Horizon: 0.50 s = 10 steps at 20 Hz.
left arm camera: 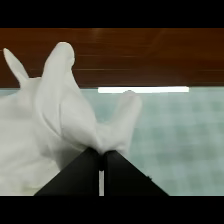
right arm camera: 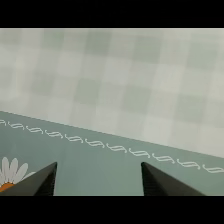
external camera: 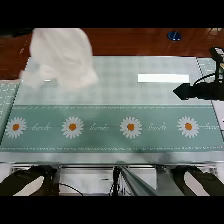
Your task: Fold the shirts.
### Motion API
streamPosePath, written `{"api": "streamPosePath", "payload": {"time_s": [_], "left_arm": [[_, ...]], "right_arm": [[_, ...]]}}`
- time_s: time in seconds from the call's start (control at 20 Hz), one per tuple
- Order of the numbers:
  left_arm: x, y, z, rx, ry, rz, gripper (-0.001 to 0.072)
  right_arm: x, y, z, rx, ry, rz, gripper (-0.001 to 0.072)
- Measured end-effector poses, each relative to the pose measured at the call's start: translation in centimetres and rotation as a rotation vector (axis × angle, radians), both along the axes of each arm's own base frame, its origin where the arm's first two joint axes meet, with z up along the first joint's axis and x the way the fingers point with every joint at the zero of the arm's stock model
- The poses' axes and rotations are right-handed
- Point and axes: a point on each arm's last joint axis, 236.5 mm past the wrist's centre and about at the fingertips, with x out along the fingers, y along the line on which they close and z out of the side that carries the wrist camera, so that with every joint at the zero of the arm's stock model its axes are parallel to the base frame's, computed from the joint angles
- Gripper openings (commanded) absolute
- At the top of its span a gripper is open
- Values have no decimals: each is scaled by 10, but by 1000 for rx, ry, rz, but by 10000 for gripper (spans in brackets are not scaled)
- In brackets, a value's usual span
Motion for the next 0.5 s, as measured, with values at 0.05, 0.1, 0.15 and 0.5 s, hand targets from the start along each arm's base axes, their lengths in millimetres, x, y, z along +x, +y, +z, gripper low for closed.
{"api": "streamPosePath", "payload": {"time_s": [0.05,0.1,0.15,0.5], "left_arm": [[-12,-27,3,-16,-2,-68,25],[-21,-52,2,-27,3,-129,25],[-31,-77,-6,-31,24,-192,26],[-76,-211,-144,41,287,-462,26]], "right_arm": [[0,0,0,0,0,0,604],[0,0,0,0,-1,0,605],[0,0,0,0,-1,0,605],[0,0,0,-1,-2,0,604]]}}
